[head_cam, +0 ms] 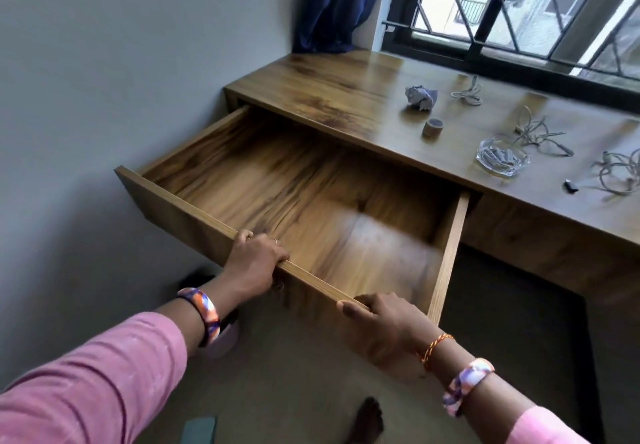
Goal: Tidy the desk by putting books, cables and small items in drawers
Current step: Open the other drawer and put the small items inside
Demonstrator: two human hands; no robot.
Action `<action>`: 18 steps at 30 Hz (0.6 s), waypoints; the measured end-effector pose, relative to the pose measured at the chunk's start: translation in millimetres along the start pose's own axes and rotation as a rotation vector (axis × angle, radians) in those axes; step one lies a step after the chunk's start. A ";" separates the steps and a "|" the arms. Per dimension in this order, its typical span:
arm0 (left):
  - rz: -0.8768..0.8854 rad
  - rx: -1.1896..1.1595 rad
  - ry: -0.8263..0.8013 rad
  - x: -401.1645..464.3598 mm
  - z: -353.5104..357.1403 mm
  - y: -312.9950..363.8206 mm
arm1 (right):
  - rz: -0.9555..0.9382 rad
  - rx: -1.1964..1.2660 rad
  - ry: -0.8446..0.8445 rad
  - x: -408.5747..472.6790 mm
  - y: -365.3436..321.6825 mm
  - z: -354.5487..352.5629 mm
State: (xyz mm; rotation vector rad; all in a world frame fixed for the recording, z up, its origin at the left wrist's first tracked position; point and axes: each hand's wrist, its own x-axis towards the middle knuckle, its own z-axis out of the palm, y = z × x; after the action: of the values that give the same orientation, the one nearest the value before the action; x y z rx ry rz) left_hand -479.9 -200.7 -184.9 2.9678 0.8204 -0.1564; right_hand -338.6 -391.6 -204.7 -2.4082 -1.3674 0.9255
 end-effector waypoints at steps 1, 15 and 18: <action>-0.001 0.004 0.001 -7.1 0.2 -1.1 | 0.002 0.005 -0.002 -4.5 -3.2 4.4; -0.062 0.104 -0.099 -75.3 -3.8 -3.5 | -0.033 0.024 -0.060 -49.2 -32.2 52.1; -0.059 0.139 -0.148 -86.0 -5.0 -4.1 | -0.040 0.002 -0.066 -54.9 -35.9 59.6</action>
State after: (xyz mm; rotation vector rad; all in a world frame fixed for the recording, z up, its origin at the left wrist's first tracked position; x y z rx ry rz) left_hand -555.0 -240.5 -170.3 3.0136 0.9138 -0.4484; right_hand -420.6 -424.6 -211.3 -2.3593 -1.4315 1.0032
